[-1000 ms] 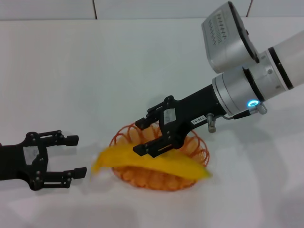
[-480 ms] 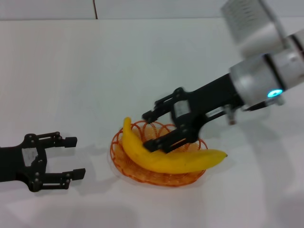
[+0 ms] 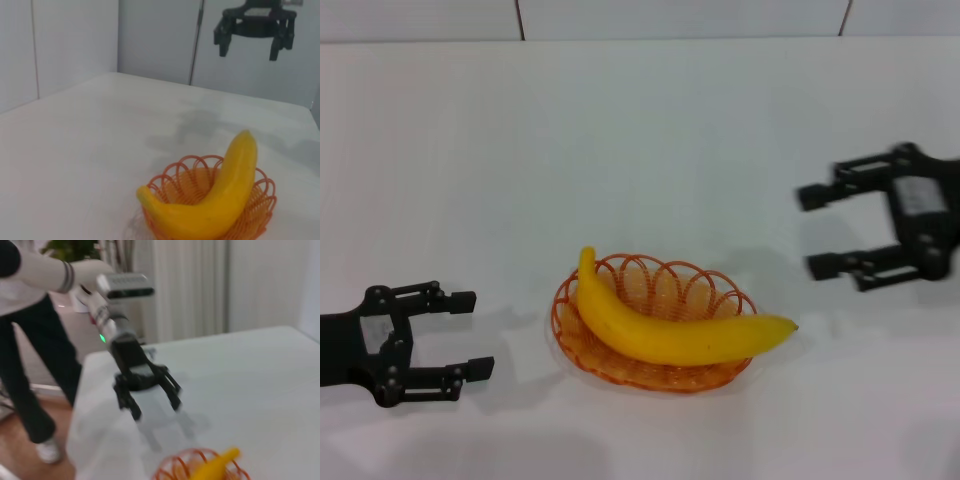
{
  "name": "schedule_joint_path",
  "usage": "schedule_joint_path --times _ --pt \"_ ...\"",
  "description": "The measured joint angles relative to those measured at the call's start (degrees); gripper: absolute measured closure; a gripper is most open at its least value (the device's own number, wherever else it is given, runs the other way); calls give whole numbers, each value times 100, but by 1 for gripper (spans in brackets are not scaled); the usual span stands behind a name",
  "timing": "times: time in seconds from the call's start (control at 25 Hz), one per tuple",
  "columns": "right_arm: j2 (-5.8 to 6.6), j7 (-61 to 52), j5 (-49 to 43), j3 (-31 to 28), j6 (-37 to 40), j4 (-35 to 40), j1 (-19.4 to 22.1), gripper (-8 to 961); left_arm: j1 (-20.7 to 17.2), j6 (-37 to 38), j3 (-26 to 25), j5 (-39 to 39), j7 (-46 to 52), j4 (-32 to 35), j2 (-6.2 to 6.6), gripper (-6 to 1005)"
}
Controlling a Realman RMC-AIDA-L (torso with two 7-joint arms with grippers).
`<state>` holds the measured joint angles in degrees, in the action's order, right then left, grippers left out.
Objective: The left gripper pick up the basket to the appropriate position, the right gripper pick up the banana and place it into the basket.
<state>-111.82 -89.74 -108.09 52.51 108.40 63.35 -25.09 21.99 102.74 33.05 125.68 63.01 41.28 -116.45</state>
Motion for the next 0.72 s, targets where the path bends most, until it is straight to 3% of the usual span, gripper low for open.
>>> schedule_joint_path --times 0.2,0.4,0.64,0.72 --pt "25 894 -515 -750 95 -130 400 242 -17 0 -27 14 0 0 4 187" --pt "67 2116 -873 -1193 39 -1082 410 242 -29 0 -27 55 0 2 7 188" --pt "357 2572 -1018 -1339 40 -2170 250 222 -23 0 -27 82 0 -1 6 188" --pt "376 2639 -1258 -1310 -120 -2337 190 203 -13 0 -27 82 -1 -4 5 188"
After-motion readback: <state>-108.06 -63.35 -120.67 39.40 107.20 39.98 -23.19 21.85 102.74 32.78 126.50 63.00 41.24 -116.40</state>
